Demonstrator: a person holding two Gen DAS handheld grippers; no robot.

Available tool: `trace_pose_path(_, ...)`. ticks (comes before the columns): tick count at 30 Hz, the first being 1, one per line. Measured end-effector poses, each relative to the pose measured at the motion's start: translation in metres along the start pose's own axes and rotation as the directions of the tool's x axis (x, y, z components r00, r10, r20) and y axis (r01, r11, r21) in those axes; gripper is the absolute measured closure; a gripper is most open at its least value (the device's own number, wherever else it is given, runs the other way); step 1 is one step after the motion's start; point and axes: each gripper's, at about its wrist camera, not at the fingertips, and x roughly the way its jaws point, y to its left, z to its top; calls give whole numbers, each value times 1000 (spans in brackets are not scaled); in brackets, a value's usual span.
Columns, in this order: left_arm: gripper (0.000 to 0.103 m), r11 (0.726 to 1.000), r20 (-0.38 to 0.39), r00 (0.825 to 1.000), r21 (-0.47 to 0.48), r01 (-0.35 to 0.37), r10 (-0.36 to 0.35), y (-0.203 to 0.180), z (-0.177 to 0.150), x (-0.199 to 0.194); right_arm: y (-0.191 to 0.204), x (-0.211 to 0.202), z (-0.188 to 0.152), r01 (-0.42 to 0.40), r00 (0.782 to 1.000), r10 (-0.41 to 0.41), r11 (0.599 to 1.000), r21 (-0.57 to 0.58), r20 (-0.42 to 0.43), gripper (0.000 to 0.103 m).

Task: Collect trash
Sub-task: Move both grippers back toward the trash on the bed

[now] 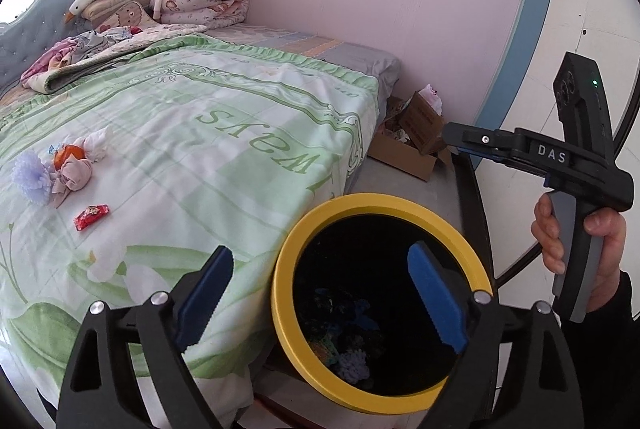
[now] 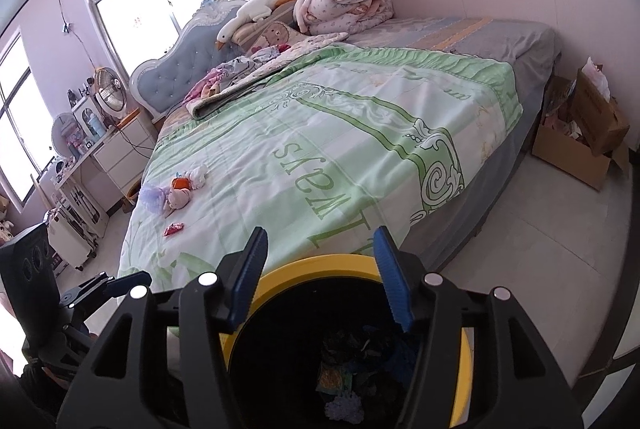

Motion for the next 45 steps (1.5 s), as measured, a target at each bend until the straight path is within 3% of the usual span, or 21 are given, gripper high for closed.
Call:
trace_pose_path(11, 13, 994, 75, 993, -67, -88, 93, 46, 12, -21, 21, 6, 17, -56, 997, 57, 998, -24, 51, 38)
trace_pose_path(22, 10, 965, 141, 961, -147, -218, 239, 110, 22, -51, 68, 31, 33, -124, 990, 130, 987, -100, 57, 32)
trace_pose_path(38, 8, 875, 135, 886, -278, -396, 444, 221, 36, -76, 154, 113, 41, -206, 979, 199, 952, -225, -55, 32)
trace_pose_path(45, 8, 841, 93, 869, -321, -436, 486, 265, 41, -65, 190, 165, 30, -239, 968, 203, 926, -292, -150, 32)
